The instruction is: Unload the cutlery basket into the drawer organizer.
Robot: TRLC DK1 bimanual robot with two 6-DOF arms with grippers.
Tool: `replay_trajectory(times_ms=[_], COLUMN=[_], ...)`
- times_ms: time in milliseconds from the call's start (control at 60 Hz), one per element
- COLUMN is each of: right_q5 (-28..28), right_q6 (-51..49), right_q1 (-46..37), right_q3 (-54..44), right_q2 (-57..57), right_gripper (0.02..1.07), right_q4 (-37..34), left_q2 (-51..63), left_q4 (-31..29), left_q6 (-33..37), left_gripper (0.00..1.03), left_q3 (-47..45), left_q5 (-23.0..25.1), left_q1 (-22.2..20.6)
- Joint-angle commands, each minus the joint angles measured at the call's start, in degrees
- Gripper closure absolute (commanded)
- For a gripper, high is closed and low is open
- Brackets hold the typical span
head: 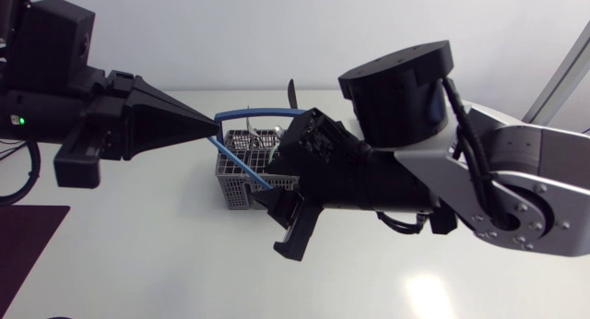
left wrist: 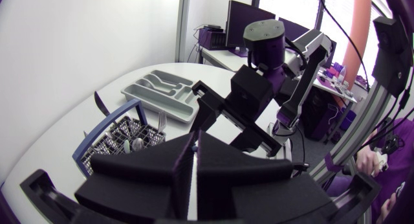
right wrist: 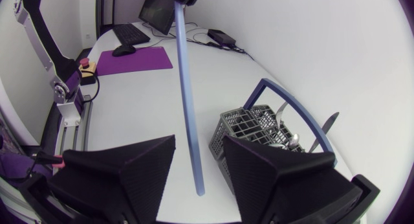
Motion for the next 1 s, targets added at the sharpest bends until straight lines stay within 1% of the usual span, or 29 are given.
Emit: replay_trajectory(times_ms=[0, 117, 200, 250, 300, 317, 350, 367, 383, 400, 417, 433, 450, 467, 483, 500, 517, 633, 683, 733, 800, 883, 900, 917, 983], right_q5=[0.64, 0.64, 0.64, 0.55, 0.46, 0.46, 0.46, 0.46, 0.38, 0.46, 0.46, 0.46, 0.46, 0.46, 0.46, 0.55, 0.46, 0.82, 1.17, 1.17, 1.17, 1.08, 1.08, 0.99, 0.73], right_q6=[-1.07, -1.24, -1.24, -1.42, -1.42, -1.42, -1.42, -1.42, -1.42, -1.42, -1.42, -1.42, -1.42, -1.42, -1.51, -1.42, -1.42, -1.42, -1.33, -1.24, -1.07, -0.54, -0.28, -0.10, 0.07], right_q1=[0.67, 0.67, 0.76, 0.94, 1.03, 1.11, 1.20, 1.29, 1.38, 1.47, 1.47, 1.47, 1.47, 1.47, 1.47, 1.47, 1.47, 1.38, 1.03, 0.67, -1.08, -4.95, -6.62, -7.59, -11.81], right_q3=[1.25, 1.25, 1.25, 1.16, 1.07, 1.07, 1.07, 1.07, 0.98, 0.98, 0.89, 0.81, 0.72, 0.72, 0.72, 0.63, 0.54, -0.60, -1.22, -1.65, -2.45, -3.85, -4.29, -4.64, -5.87], right_q2=[0.79, 0.79, 0.61, 0.26, -0.09, -0.18, -0.53, -0.70, -1.06, -1.41, -1.58, -1.85, -2.29, -2.55, -2.81, -3.16, -3.52, -6.42, -8.35, -9.76, -12.83, -17.14, -18.19, -18.72, -20.57], right_gripper=[0.79, 0.97, 0.99, 1.00, 1.01, 1.01, 1.01, 1.01, 1.01, 1.01, 1.01, 1.01, 1.01, 1.01, 1.01, 1.01, 1.01, 1.01, 1.01, 1.01, 1.01, 1.01, 1.01, 1.01, 1.01], right_q4=[0.44, 0.09, -0.70, -1.14, -1.49, -1.66, -2.10, -2.46, -2.90, -3.16, -3.42, -3.69, -4.21, -4.39, -4.57, -5.00, -5.36, -7.47, -8.61, -9.49, -11.42, -13.53, -13.88, -14.15, -14.85], left_q2=[0.96, 1.14, 1.40, 1.58, 1.93, 2.02, 2.10, 2.10, 2.10, 2.10, 2.19, 2.19, 2.19, 2.19, 2.19, 2.19, 2.19, 2.19, 2.19, 2.19, 2.19, 2.10, 2.19, 2.37, 2.37], left_q4=[-0.65, -0.56, -0.39, -0.30, -0.30, -0.12, -0.04, 0.14, 0.32, 0.67, 0.67, 0.67, 0.76, 0.84, 0.84, 1.11, 1.20, 3.30, 4.18, 4.80, 6.82, 8.75, 9.11, 9.63, 10.69], left_q6=[-0.29, -0.29, -0.29, -0.29, -0.29, -0.38, -0.47, -0.47, -0.65, -1.00, -1.09, -1.09, -1.17, -1.35, -1.44, -1.70, -1.88, -4.60, -5.57, -6.01, -7.24, -7.24, -7.06, -6.89, -6.54], left_gripper=[1.00, 1.00, 0.99, 0.97, 0.91, 0.85, 0.76, 0.68, 0.63, 0.50, 0.43, 0.39, 0.21, 0.16, 0.14, 0.10, 0.07, 0.05, 0.05, 0.05, 0.05, 0.05, 0.05, 0.05, 0.05], left_q3=[0.56, 0.47, 0.47, 0.56, 0.73, 0.91, 1.08, 1.17, 1.35, 1.79, 2.05, 2.14, 2.67, 2.93, 3.02, 3.37, 3.72, 5.39, 6.53, 6.80, 6.97, 5.48, 5.04, 4.34, 2.75], left_q5=[1.15, 1.15, 1.15, 1.15, 1.06, 1.06, 1.06, 1.06, 1.06, 1.06, 1.06, 1.06, 1.06, 0.97, 0.97, 1.06, 1.06, 1.06, 1.15, 1.15, 1.24, 1.15, 0.80, -0.70, -6.06], left_q1=[0.67, 0.76, 0.76, 0.85, 0.93, 1.20, 1.73, 2.17, 2.34, 2.52, 2.60, 2.69, 3.04, 3.22, 3.31, 3.84, 4.27, 6.12, 8.41, 9.20, 11.83, 12.80, 12.80, 12.62, 9.20])
